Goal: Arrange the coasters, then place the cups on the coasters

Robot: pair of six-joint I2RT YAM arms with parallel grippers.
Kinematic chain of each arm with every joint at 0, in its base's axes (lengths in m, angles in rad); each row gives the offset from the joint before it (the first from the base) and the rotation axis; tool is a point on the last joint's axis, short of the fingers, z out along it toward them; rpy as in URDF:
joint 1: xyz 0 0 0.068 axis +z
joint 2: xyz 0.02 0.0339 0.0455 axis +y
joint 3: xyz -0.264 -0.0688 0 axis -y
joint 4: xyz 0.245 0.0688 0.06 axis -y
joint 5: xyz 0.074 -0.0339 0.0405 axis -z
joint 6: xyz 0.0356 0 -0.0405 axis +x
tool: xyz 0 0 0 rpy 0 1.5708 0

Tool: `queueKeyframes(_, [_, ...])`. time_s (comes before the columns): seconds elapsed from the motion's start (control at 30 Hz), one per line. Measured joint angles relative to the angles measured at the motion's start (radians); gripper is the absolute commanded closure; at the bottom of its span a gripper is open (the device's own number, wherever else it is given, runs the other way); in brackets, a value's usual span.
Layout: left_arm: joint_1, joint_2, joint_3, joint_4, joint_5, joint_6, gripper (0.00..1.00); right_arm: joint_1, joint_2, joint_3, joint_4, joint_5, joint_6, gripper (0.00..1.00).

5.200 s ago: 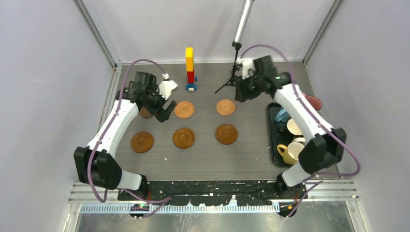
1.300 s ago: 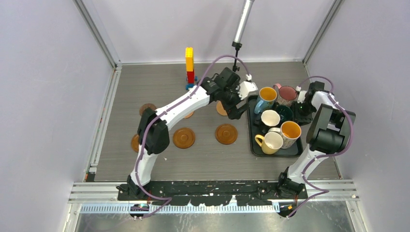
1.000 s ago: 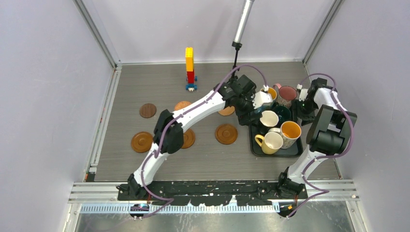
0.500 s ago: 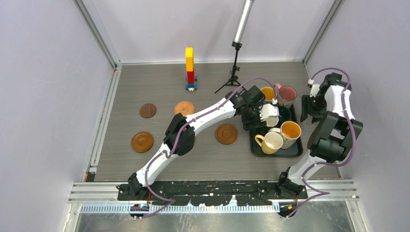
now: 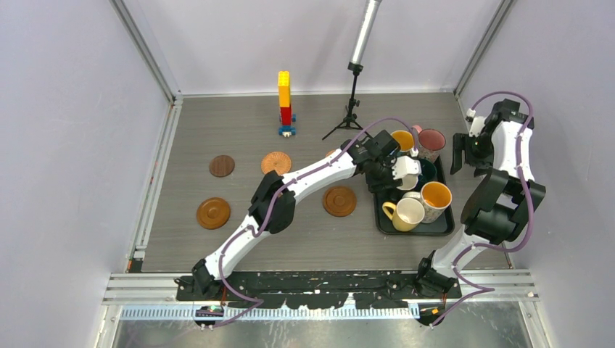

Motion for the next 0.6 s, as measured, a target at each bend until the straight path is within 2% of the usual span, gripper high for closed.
queueKeyframes(0.27, [0.000, 0.000, 0.003, 0.032, 0.014, -0.009, 0.63, 0.000, 0.000, 0.066, -0.039, -0.015, 0.006, 0.21])
queueKeyframes(0.4, [0.000, 0.000, 0.003, 0.039, 0.022, -0.014, 0.75, 0.000, 0.000, 0.101, -0.059, -0.026, 0.013, 0.21])
queueKeyframes(0.5, [0.000, 0.000, 0.004, 0.041, 0.029, -0.024, 0.96, 0.000, 0.000, 0.131, -0.077, -0.042, 0.022, 0.20])
queueKeyframes(0.53, [0.000, 0.000, 0.004, 0.041, 0.036, -0.027, 1.00, 0.000, -0.002, 0.140, -0.080, -0.049, 0.023, 0.21])
queueKeyframes(0.6, [0.000, 0.000, 0.004, 0.045, 0.040, -0.033, 1.00, 0.000, -0.005, 0.154, -0.091, -0.063, 0.023, 0.20])
